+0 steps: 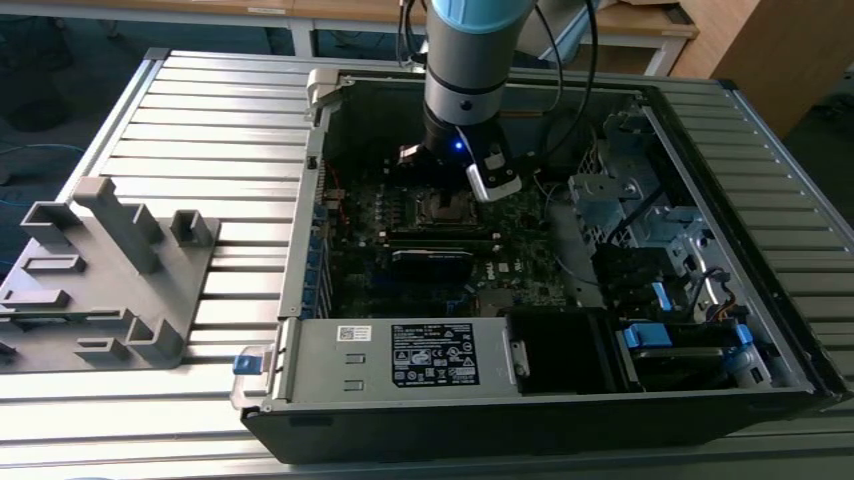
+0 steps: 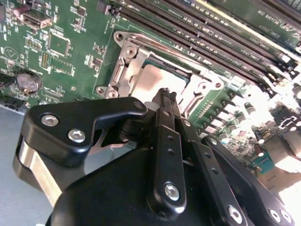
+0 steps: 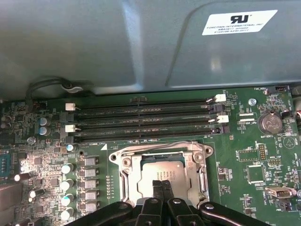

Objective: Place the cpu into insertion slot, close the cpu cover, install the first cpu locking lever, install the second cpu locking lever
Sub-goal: 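Install the second cpu locking lever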

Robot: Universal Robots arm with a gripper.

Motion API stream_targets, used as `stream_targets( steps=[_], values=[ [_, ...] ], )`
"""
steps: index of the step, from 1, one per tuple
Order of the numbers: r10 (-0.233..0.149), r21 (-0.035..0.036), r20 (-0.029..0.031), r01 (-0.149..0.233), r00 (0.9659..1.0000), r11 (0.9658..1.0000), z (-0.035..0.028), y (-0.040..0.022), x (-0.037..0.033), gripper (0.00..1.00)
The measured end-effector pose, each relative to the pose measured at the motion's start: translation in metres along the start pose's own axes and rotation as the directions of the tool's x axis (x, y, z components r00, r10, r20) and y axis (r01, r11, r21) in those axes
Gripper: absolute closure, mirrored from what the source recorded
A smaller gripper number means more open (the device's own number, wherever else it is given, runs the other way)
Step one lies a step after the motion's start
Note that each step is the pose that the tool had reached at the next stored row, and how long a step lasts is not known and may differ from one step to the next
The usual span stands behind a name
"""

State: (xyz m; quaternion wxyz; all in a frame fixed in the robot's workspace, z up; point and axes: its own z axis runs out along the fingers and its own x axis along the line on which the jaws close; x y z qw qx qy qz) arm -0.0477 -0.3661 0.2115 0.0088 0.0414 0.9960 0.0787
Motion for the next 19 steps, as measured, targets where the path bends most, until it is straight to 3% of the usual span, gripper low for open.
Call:
stream_targets(
  steps=[8,19],
  values=[
    [0.000,-0.0001,0.0000,0.000,1.0000,1.0000,-0.0034,0.0009,-0.0001,0.90],
    [0.000,0.0027,0.0002,0.000,1.0000,1.0000,-0.0034,0.0010,-0.0024,0.90]
  ],
)
